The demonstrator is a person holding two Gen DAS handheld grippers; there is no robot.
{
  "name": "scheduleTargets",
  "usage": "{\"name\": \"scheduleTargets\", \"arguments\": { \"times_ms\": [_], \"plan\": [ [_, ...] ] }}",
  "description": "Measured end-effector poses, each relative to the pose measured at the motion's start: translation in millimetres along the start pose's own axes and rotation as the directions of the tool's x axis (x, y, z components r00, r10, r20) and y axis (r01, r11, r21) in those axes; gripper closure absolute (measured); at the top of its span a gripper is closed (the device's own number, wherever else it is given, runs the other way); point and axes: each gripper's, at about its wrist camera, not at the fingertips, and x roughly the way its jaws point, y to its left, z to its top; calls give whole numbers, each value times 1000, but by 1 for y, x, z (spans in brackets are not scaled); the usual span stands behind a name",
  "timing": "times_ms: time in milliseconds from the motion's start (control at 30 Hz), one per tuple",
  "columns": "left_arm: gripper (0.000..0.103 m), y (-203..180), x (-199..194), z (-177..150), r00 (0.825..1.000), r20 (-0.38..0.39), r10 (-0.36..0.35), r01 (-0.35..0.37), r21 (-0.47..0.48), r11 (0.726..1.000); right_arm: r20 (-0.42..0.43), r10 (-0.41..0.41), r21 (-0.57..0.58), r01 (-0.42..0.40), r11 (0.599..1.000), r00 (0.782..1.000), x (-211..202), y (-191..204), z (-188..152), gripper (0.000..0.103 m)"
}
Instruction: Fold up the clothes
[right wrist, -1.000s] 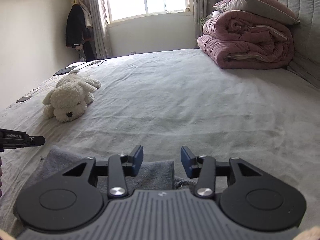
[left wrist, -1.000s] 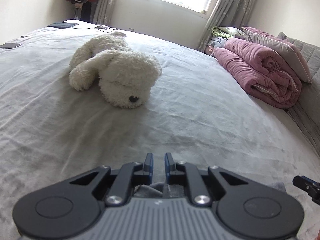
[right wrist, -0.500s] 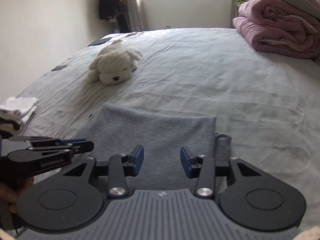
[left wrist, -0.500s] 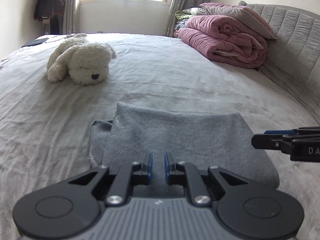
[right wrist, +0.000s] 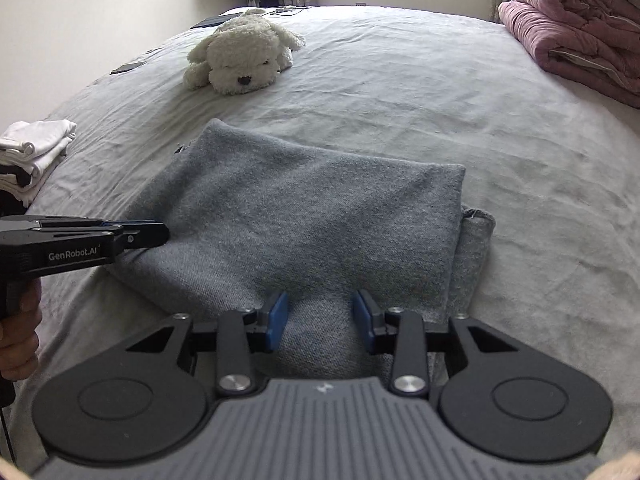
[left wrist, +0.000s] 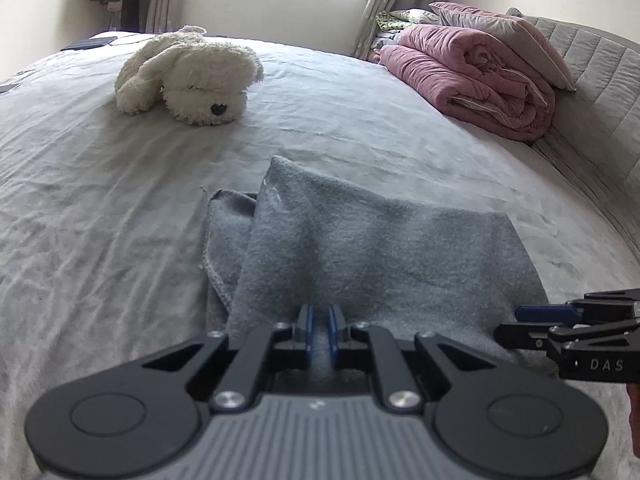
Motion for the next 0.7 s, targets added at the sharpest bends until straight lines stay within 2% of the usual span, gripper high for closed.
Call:
{"name": "scheduleTargets", "arguments": {
  "times_ms": [300, 367, 467, 700],
  "plan": [
    [93, -3, 1, -1, 1000, -11, 11, -10, 20, 1000, 77, -15, 39, 12, 999, 997, -20, 23, 0, 63],
    [93, -5, 0, -3, 1000, -5, 13, -13, 39, 999, 87, -35, 15, 34, 999, 996, -22, 34, -3, 63],
    [93, -4, 0, -2, 1000, -11, 10, -10, 38, 999, 77, -56, -21, 58, 998, 995, -23, 40, -10, 63],
    [93, -8, 1, -4, 1000, -1, 22, -22, 63, 998, 27, -94, 32, 93, 995, 995, -11, 24, -16, 65]
  ]
}}
